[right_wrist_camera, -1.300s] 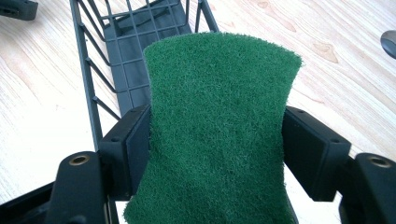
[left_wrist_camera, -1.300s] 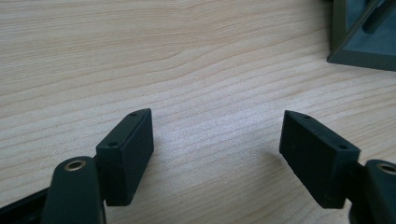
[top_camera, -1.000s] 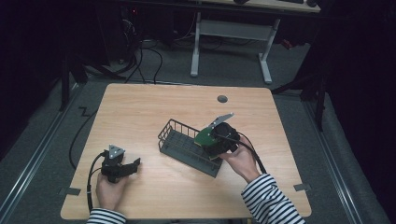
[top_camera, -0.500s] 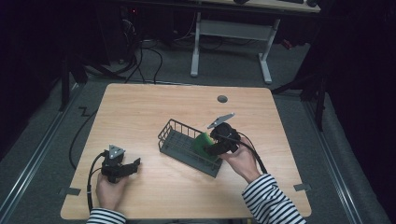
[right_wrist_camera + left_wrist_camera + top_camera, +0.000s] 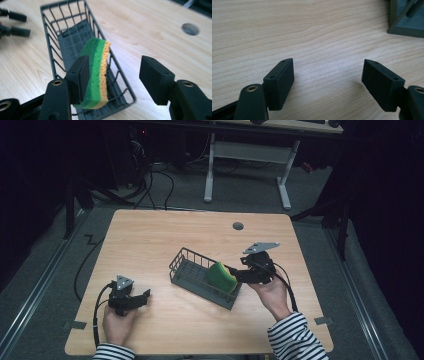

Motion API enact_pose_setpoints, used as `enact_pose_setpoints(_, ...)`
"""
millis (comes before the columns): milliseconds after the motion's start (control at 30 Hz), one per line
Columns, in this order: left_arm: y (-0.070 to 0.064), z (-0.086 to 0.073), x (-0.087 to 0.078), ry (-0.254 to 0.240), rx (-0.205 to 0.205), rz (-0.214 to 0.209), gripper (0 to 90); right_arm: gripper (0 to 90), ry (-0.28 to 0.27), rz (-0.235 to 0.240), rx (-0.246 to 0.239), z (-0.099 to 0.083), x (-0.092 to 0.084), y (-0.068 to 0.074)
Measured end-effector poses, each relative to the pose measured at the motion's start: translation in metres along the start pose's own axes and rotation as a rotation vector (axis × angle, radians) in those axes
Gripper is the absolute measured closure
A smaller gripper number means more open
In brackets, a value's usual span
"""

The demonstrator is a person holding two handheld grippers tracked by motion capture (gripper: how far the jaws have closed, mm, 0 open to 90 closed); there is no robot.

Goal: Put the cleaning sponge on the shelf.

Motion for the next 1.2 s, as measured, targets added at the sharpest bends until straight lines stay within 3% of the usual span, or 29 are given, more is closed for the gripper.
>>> enact_pose_setpoints(67,0.0,0.0,0.0,-0.001,-0.001,0.0,26.4,43.0,-0.03,-0.01,0.02,-0.004,-0.007,-0.005)
enact_pose_setpoints(433,-0.001,0.0,0.0,0.001,0.005,0.003,26.4,42.3,-0.087,-0.064,0.131,-0.028,-0.035,-0.037)
enact_pose_setpoints(733,-0.001,0.0,0.0,0.003,0.01,0.009,26.4,41.9,-0.119,-0.09,0.239,-0.068,-0.045,-0.062)
enact_pose_setpoints(1200,-0.001,0.0,0.0,0.003,0.01,0.01,26.6,41.8,-0.157,-0.109,0.329,-0.113,-0.051,-0.08)
Point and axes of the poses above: each handheld gripper's, and its own axes: x roughly forward along the jaws, z roughly out of its top, y roughly to its left, the point moved 3 cm from there along x, roughly forward along the jaws
